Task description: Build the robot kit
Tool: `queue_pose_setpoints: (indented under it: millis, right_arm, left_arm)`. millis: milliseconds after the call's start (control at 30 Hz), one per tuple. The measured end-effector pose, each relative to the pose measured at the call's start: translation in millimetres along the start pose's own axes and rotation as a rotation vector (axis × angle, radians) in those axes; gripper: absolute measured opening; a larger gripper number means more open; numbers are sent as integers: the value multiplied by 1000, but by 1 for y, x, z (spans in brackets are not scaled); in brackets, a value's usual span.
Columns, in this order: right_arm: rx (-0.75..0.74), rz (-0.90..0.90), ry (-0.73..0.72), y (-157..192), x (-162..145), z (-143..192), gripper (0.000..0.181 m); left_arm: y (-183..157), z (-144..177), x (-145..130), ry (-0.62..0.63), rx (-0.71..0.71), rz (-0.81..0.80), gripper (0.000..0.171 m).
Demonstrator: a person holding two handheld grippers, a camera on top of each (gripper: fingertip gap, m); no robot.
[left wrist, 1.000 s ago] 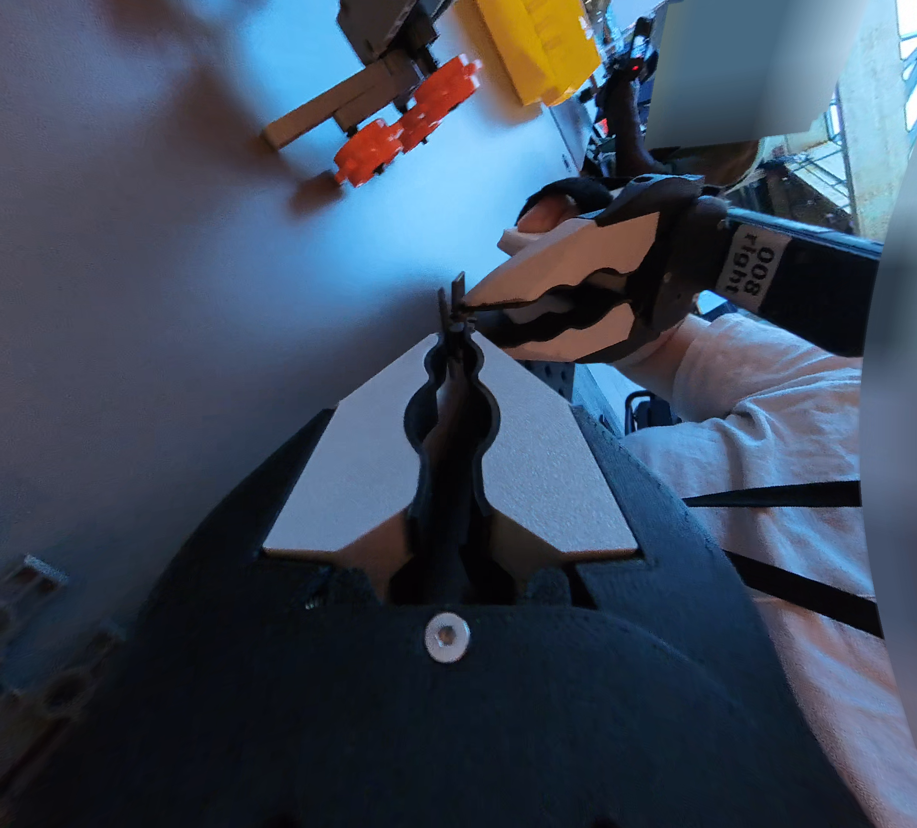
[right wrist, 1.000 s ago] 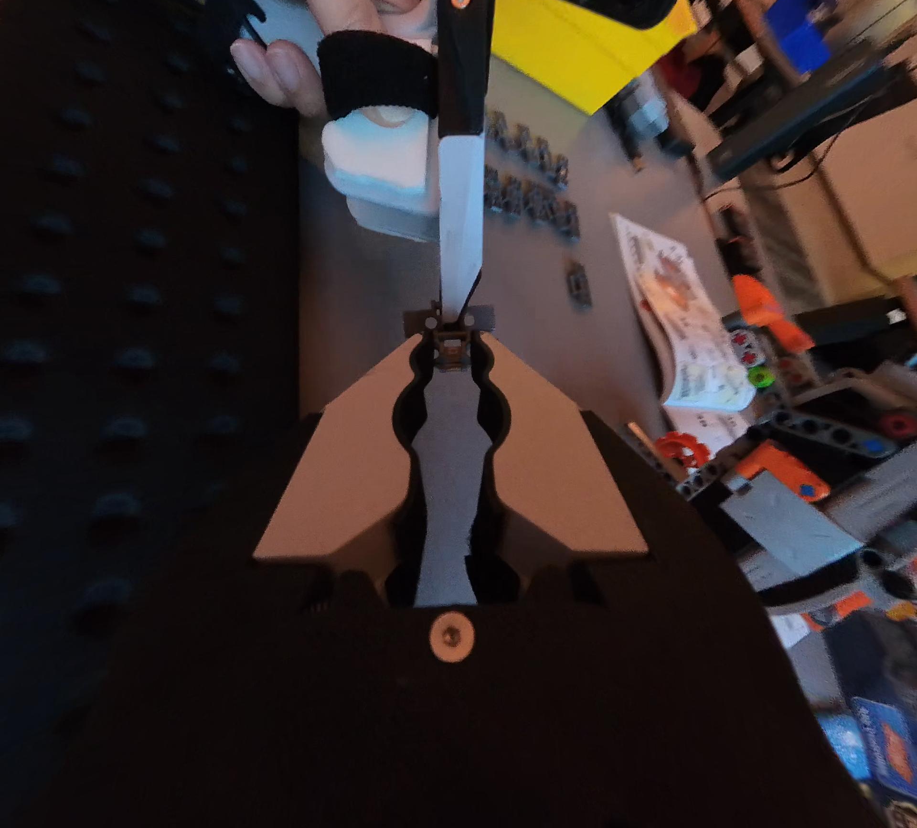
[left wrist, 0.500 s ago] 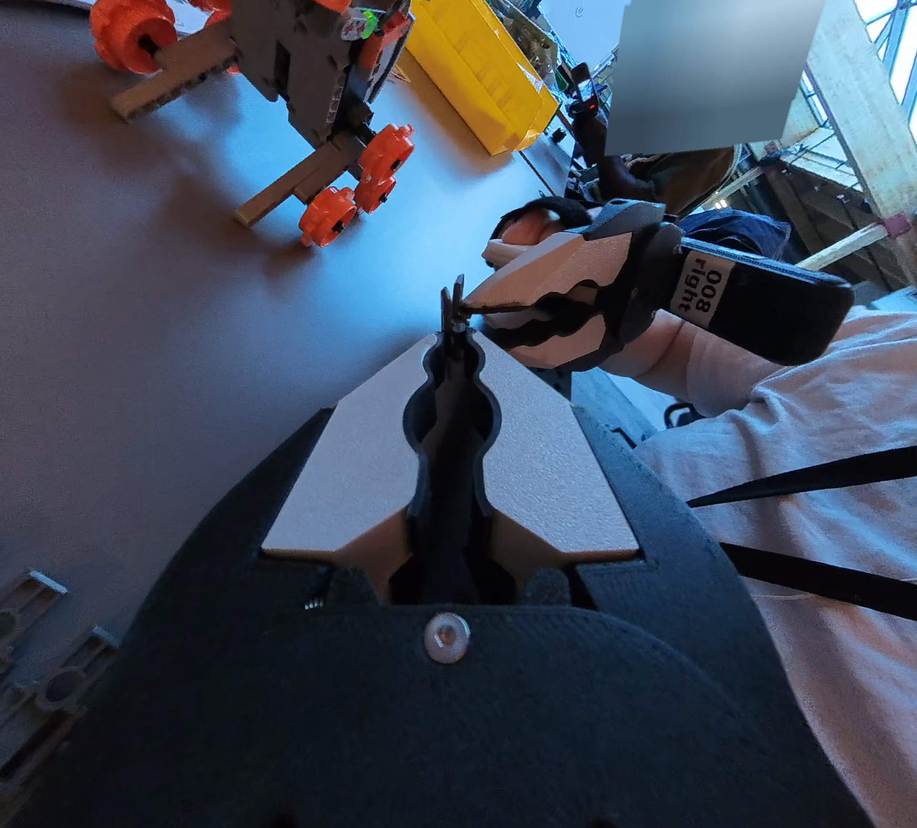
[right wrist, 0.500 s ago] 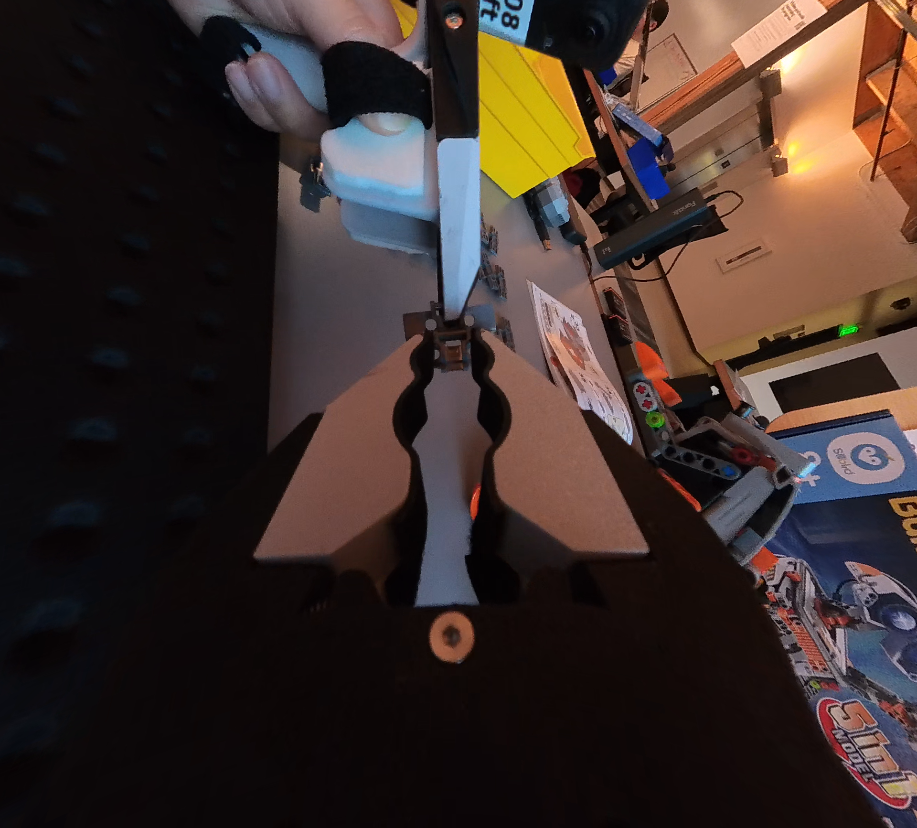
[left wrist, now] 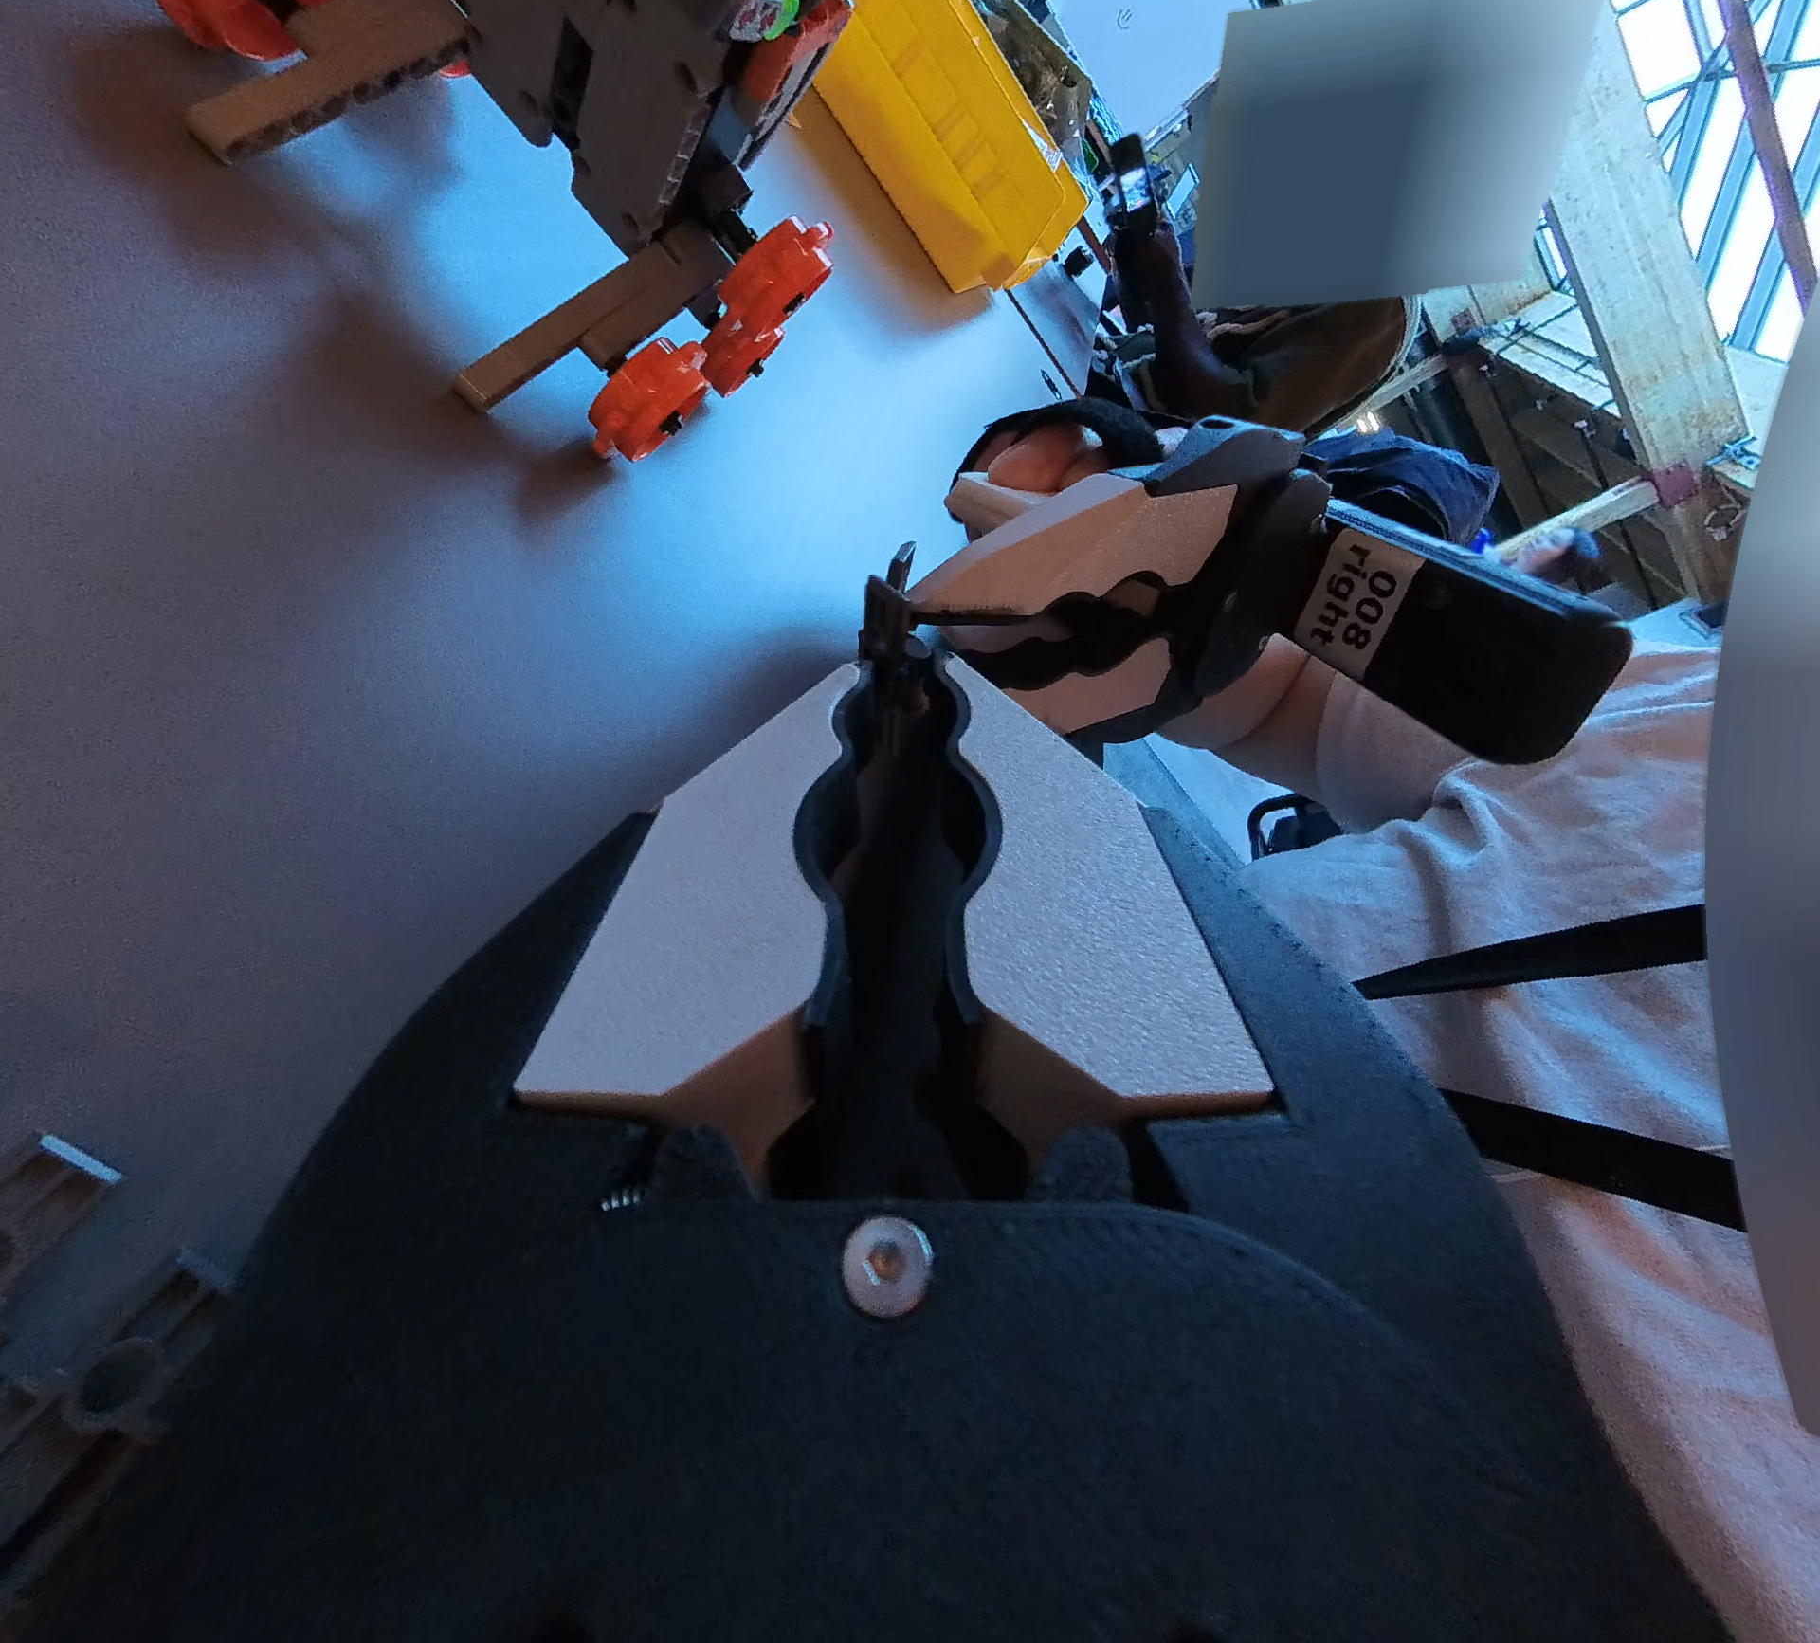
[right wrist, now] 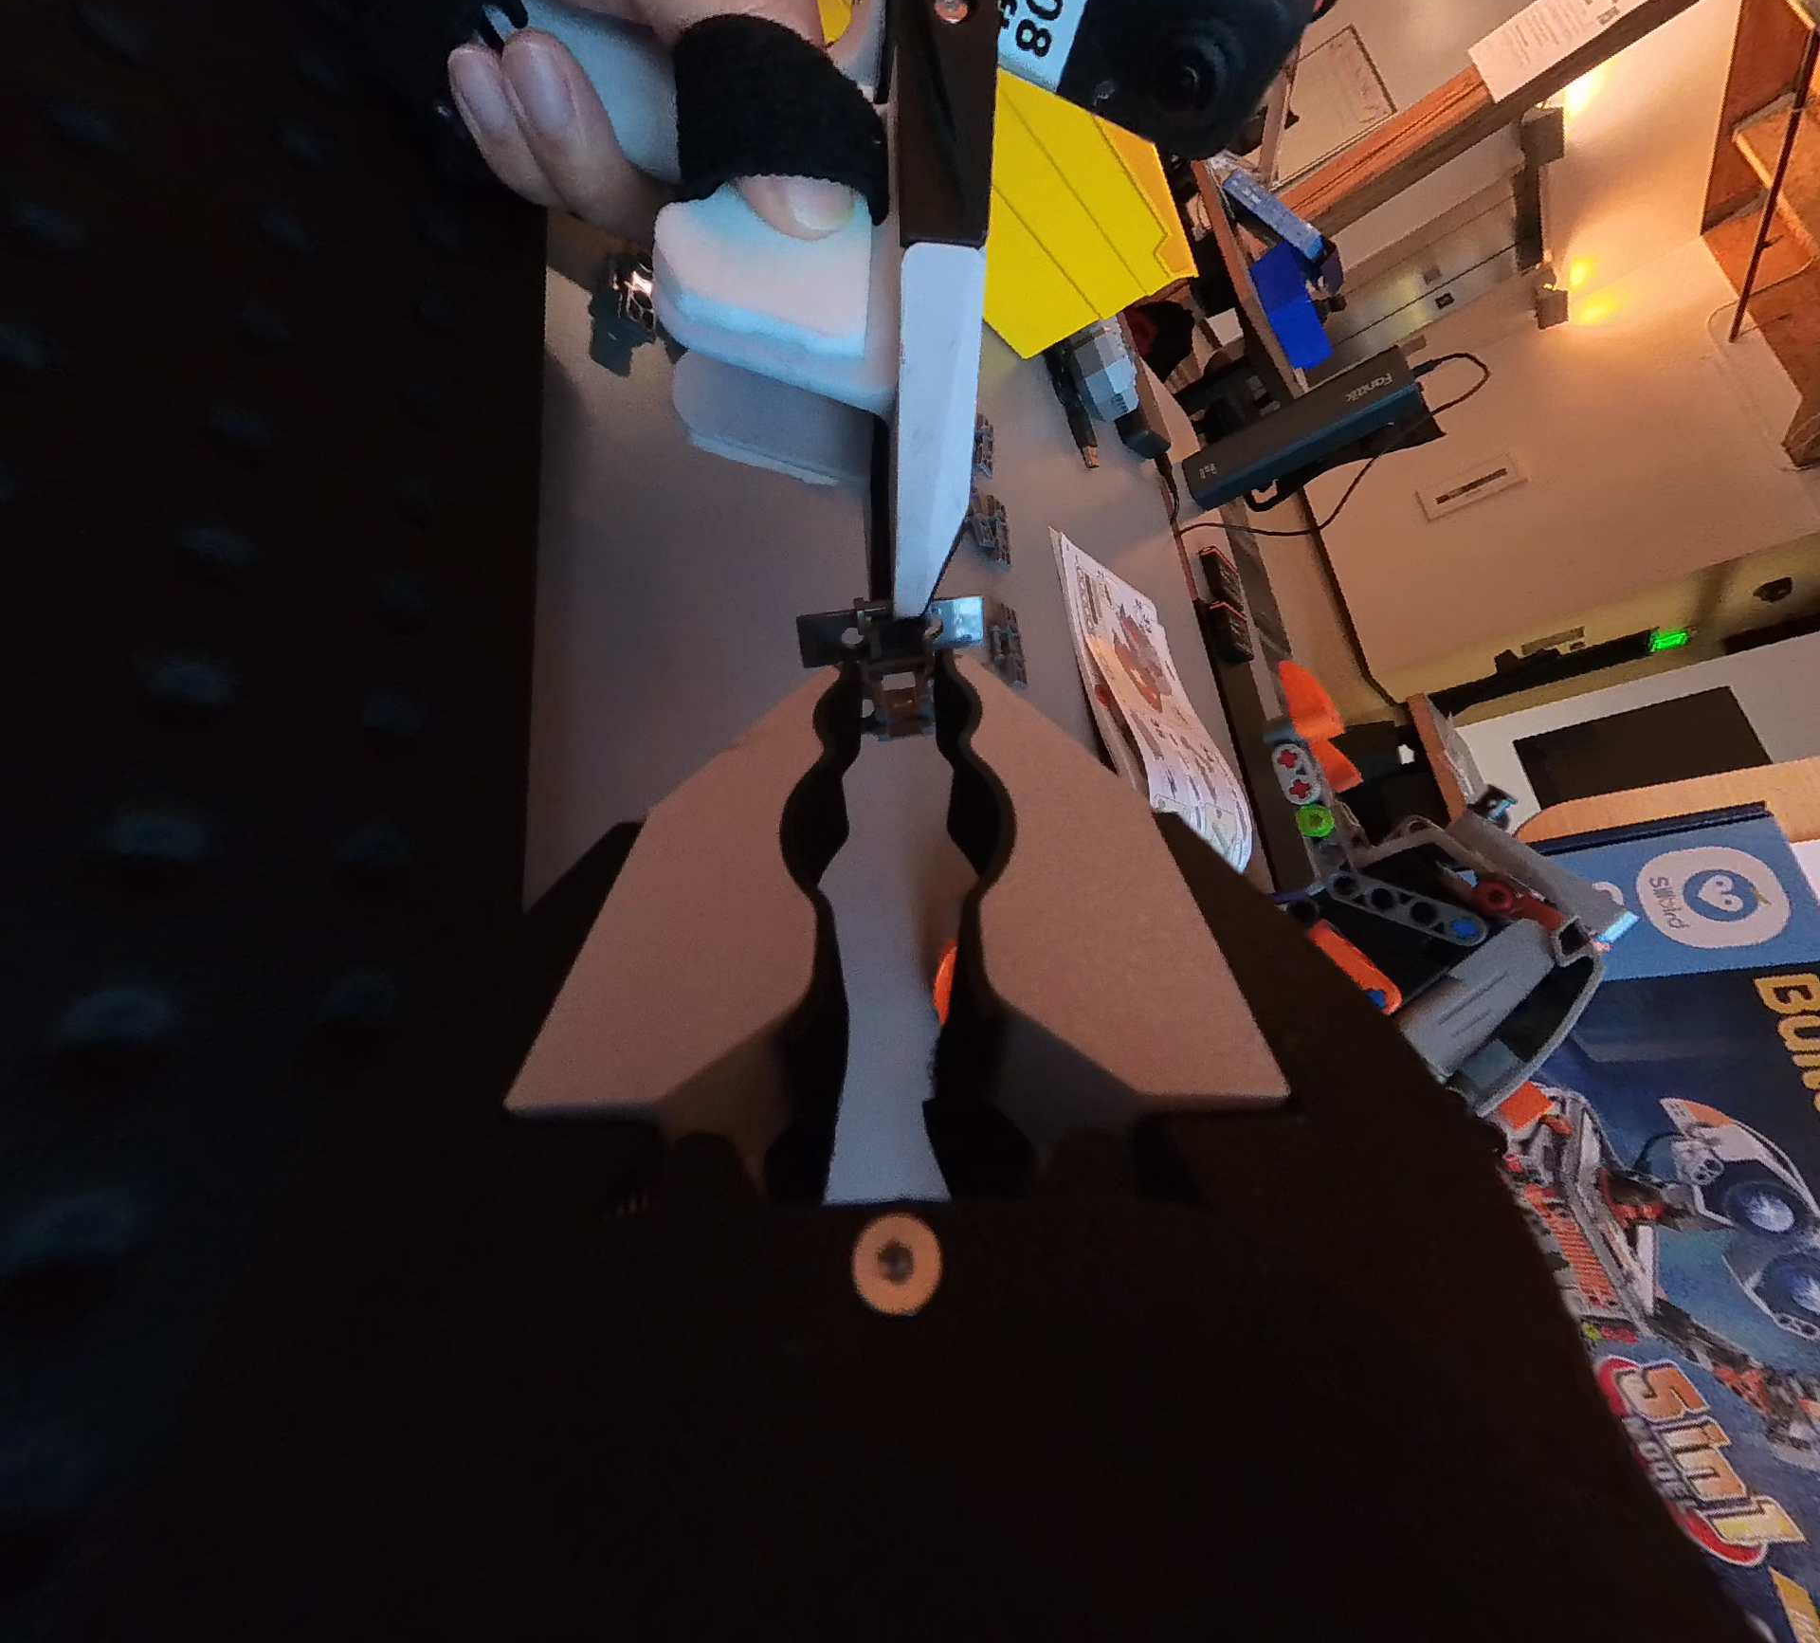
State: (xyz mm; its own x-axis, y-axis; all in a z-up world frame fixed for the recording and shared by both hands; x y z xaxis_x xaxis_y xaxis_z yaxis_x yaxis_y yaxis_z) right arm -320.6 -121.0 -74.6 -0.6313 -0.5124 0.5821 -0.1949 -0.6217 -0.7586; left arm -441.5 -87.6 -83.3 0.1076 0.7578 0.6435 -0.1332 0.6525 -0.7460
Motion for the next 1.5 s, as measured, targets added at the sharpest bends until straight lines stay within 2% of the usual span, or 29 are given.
queue_pose_setpoints:
  millis: [200,367,467,533,700,800,900,1033,1200,1500]
  right_arm:
    - [0,6,42,1,-3,-2,13]
    - [12,15,91,5,-6,-6,13]
    - [18,3,101,6,-6,-7,13]
    - [22,1,106,6,-6,-8,13]
    - [63,-42,101,8,-8,-7,13]
    - [133,-123,92,9,-9,-9,13]
    - [221,-219,124,12,-14,-13,13]
    - [278,-280,132,13,-18,-15,13]
    - [373,-377,102,12,-22,-14,13]
    - [416,-450,80,13,-21,-15,14]
  left_arm:
    - [1,-2,0,10,25,-1,12]
    - [1,-6,-2,41,114,-51,19]
    - [5,-7,-2,48,193,-60,7]
    - [6,-7,-2,52,205,-52,6]
    - [10,-7,-4,93,163,-6,5]
    - [14,-6,-7,148,129,32,5]
    - [19,-9,-10,193,158,56,5]
    - [25,-10,-12,215,117,158,5]
    - [26,-13,-15,251,86,184,5]
    - [29,-12,-16,255,11,286,4]
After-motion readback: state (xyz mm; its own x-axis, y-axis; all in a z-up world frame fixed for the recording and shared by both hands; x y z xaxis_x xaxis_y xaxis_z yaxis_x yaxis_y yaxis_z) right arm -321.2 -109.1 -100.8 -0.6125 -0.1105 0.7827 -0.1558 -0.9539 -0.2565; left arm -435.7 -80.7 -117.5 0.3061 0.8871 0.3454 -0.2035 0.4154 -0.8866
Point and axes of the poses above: each gripper's, where its closed fingertips meet, z back along the fingers, x out of its top, y = z × x across the jaws, the point moved 7 cm from there along z, back along the fingers, and after that the axes turned 2 degrees about -x, right-handed, at the moved point
